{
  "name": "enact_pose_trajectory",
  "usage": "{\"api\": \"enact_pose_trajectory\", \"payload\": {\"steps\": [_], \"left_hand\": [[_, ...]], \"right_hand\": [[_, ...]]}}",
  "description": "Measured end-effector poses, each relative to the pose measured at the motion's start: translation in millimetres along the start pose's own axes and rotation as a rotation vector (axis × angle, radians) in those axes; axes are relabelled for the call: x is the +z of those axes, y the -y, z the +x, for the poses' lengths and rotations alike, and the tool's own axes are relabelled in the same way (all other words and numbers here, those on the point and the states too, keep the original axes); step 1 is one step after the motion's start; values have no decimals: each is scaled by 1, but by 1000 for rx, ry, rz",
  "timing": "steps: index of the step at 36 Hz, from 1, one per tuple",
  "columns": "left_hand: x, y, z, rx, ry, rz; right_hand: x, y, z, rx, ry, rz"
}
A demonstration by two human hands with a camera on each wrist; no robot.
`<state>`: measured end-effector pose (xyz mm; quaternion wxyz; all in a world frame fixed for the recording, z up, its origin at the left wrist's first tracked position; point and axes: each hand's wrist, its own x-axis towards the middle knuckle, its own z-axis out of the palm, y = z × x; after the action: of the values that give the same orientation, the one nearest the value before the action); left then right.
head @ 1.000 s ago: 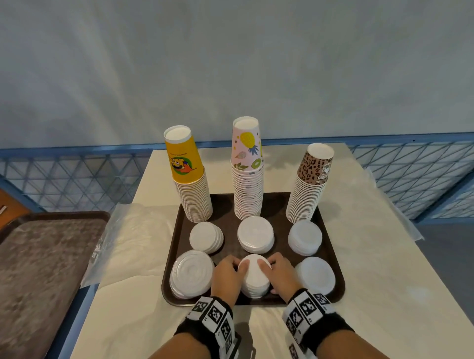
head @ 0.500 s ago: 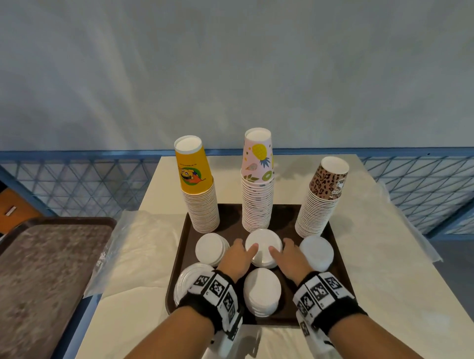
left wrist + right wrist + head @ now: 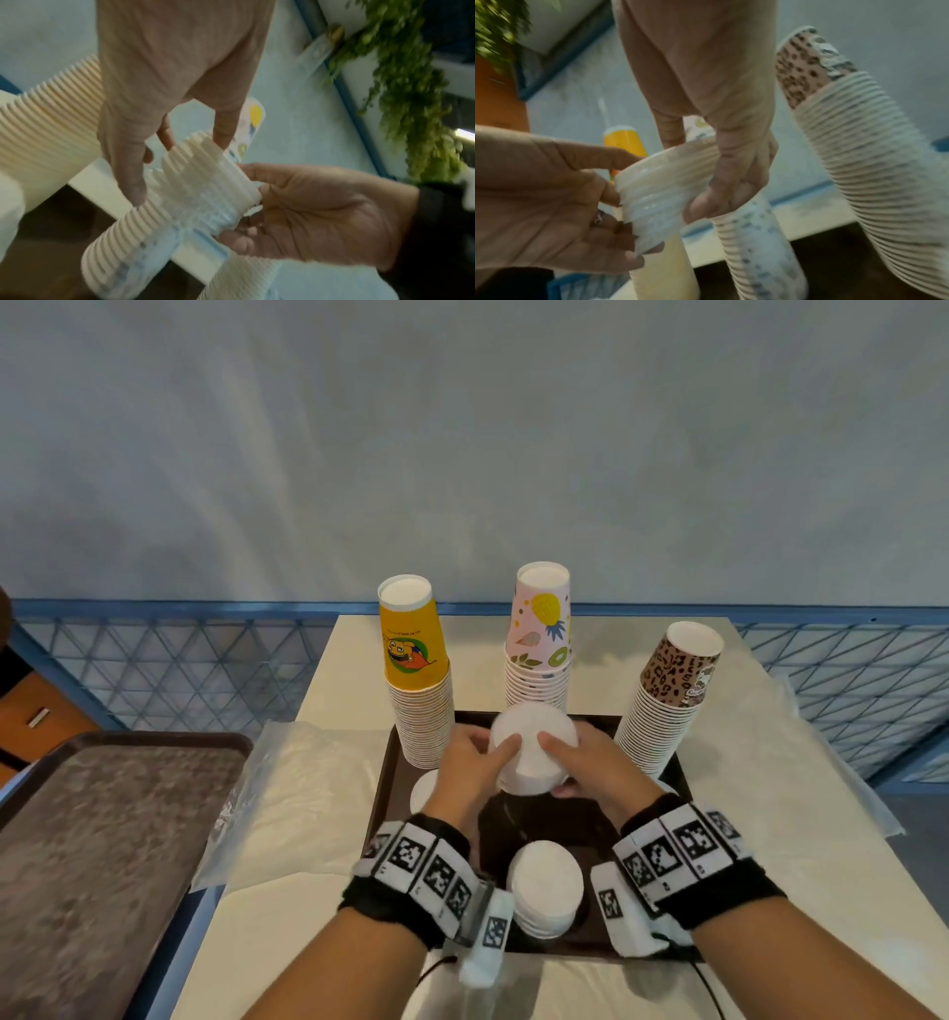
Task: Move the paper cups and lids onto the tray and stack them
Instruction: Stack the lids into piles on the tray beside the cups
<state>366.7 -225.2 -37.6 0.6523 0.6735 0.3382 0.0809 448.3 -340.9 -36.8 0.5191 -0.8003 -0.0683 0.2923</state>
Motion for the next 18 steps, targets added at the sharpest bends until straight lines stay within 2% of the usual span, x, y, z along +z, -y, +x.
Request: {"api": "enact_pose_trajectory", "payload": {"steps": [5,8,11,15,18], "left_hand": [[-46,-21,2,-55,62,-209],[-71,-22,4,-103,26,-233],[-97,-16,5,-121,1,-220],[-128,7,13,-159,-64,-216],[-142,24,21,-191,-114,-214]], "right_hand": [[20,46,-23,-88,165,61],[40,59,-27,-72,252,12],[59,65,-25,-17,263,-68],[82,59,-7,-185,187,-441],[102,46,6,-194,255,-709]]}}
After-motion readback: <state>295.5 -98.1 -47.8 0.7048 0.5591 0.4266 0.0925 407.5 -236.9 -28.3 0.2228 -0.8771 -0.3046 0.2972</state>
